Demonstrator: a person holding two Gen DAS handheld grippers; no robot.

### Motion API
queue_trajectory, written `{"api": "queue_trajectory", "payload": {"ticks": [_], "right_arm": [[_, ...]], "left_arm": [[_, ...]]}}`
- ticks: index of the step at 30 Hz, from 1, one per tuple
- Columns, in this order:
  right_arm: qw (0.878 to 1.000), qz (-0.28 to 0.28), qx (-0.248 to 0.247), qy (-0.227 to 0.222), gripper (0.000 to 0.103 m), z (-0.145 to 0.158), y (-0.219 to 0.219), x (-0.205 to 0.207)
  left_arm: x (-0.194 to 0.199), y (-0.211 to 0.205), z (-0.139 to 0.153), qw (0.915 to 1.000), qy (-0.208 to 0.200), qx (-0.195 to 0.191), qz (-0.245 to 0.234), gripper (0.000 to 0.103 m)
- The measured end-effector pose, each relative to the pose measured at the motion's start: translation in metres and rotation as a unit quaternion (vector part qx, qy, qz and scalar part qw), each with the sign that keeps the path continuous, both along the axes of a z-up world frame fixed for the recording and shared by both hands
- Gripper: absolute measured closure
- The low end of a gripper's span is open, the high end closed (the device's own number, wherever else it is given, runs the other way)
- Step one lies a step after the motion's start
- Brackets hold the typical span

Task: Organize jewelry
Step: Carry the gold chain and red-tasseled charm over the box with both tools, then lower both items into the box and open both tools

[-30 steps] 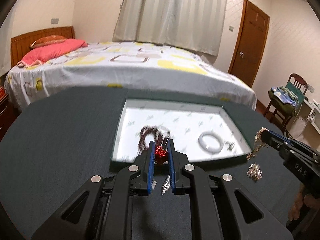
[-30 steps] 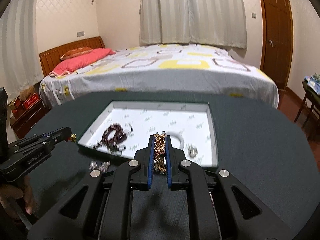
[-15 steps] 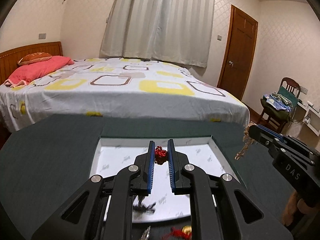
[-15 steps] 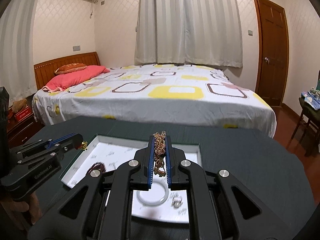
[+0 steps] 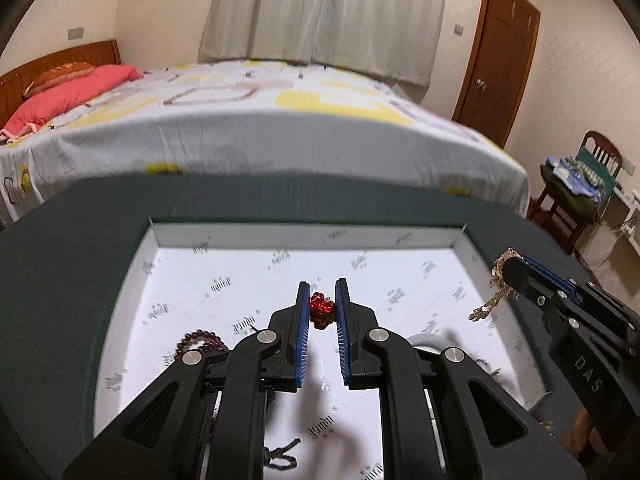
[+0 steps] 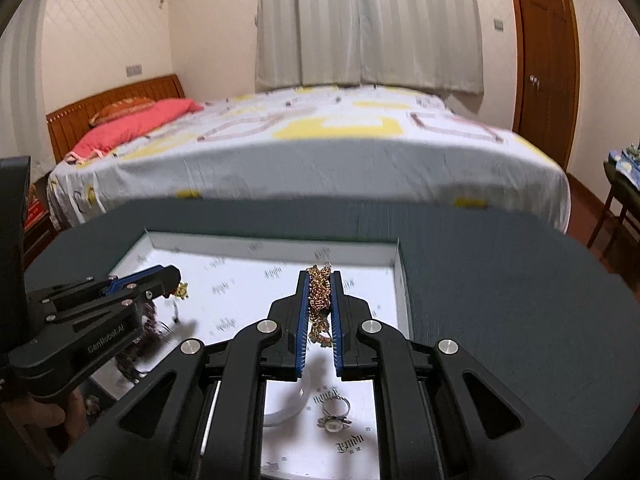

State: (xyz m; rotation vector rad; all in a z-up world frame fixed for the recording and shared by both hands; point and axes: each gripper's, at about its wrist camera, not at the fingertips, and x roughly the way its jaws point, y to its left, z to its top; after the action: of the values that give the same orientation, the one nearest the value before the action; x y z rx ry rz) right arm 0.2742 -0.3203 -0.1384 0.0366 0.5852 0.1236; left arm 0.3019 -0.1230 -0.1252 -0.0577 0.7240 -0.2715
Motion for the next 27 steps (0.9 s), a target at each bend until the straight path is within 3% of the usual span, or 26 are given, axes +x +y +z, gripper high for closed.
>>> {"api": "queue_trajectory", "payload": {"ticks": [10,22,27], "right_arm": [[0.998,-0.008,-0.007,0.065,0.093,-0.026,0.001,0.017],[0.996,-0.009,-0.007,0.087,0.093,-0.031,0.002,0.025],[0.996,-0.011,-0.004,0.087,0.087,-0.032,0.002,0.025]], "left_arm": [[0.013,-0.004,-0.022,0.9989,0.044,0.012,0.000,0.090],[0.016,-0.008,-0.026,0.9984,0.053,0.017,-0.008,0.088],[0.017,-0.008,-0.026,0.9984,0.054,0.018,-0.008,0.087]]}}
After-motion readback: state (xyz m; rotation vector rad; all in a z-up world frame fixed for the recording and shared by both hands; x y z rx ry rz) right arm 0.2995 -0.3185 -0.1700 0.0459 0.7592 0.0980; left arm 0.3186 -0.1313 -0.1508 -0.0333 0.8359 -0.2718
